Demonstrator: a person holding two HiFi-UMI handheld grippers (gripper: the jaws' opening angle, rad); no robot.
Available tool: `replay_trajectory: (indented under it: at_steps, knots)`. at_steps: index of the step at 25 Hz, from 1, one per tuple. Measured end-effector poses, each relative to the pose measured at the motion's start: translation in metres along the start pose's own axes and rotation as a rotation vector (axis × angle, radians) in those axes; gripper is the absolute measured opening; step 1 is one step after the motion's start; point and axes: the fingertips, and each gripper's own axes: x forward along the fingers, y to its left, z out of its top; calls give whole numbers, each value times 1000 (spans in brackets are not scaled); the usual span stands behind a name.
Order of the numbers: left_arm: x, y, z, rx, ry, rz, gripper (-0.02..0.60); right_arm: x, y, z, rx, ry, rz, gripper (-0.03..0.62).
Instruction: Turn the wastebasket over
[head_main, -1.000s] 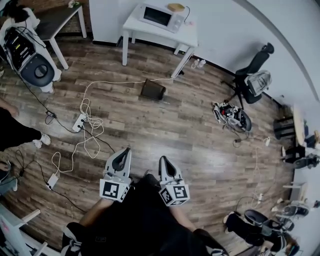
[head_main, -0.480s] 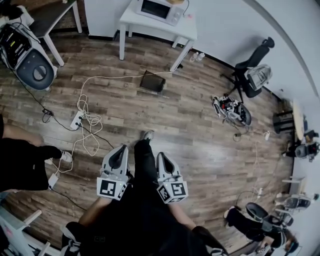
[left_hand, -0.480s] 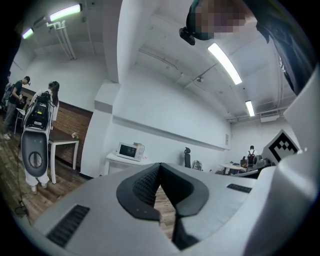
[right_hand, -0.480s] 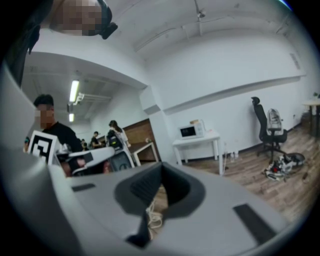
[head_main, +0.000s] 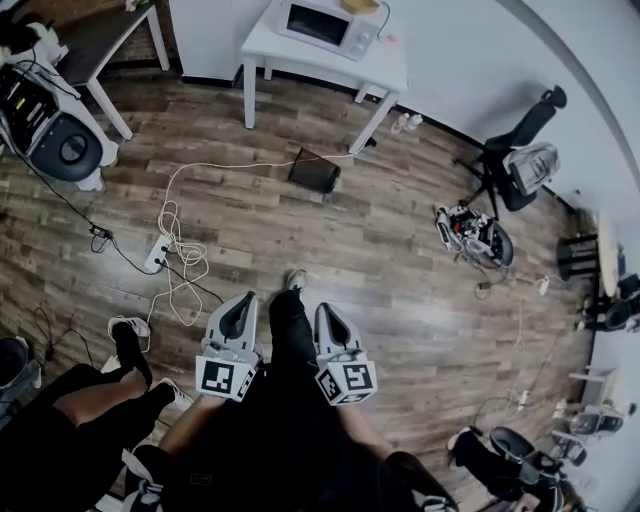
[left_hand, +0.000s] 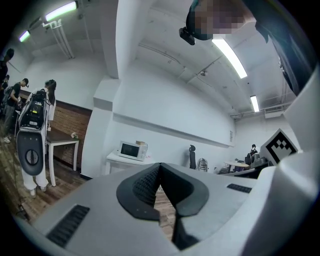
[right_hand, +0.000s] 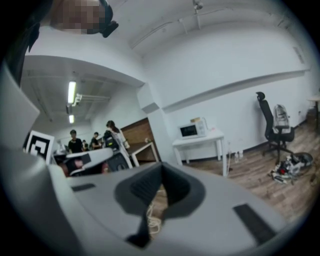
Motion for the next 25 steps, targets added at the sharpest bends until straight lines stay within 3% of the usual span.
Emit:
replay_trajectory:
  at_steps: [8,18,25]
  knots:
    - [102,15,4,15,26,-7,34,82,-59,39,19,8,10,31]
    - [225,32,25,22,45,37,34,179,-135,100,14,15,53,31]
    - [278,38,26,14,63,44,34,223,-176,113,15,39,51,31]
